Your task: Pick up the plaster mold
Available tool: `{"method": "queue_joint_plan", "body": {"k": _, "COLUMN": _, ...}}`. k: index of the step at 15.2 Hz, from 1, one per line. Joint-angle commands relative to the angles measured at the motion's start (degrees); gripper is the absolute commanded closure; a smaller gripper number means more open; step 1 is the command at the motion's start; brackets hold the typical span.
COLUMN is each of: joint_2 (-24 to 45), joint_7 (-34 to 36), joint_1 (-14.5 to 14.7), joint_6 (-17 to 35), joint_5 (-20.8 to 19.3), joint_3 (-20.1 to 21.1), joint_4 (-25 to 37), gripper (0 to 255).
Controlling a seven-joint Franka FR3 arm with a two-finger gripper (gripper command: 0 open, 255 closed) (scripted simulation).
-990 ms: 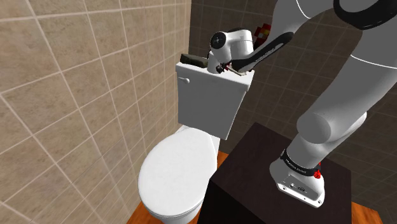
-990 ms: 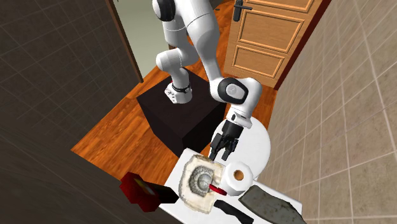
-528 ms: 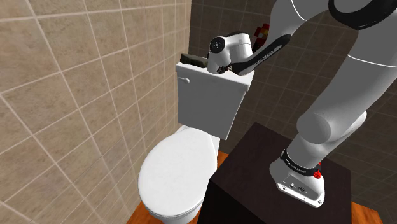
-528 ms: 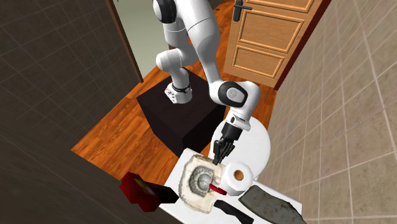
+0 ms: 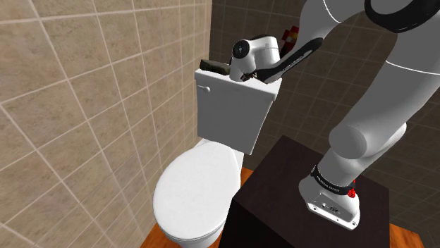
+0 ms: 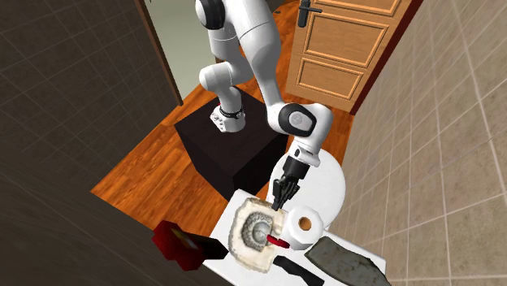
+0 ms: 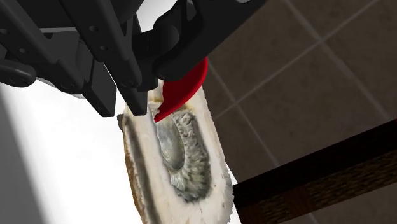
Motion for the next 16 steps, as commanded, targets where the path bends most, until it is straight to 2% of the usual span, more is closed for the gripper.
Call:
{"method": "queue_joint_plan", "body": {"k": 1, "joint_2": -0.83, "joint_7": -1.17, "joint_1": -0.04, "joint_6": -0.1, "joint_5": 0.88, "joint_3": 0.02, "joint_4": 0.04, "gripper": 255}}
{"method": "queue_joint_plan", "body": {"k": 14, "joint_2": -7.06, "joint_7": -11.3, "joint_1": 0.08, "joint_6": -1.84, "joint_5": 8.39, "joint_3": 0.15, "joint_4": 1.8, "gripper": 255}}
{"method": "queue_joint_plan", "body": {"k": 16, "joint_2": -7.12, "joint_7": -11.41, "joint_1": 0.08, "joint_6": -1.87, "joint_5": 8.47, "joint_3": 0.15, "joint_4": 1.83, "gripper": 255}}
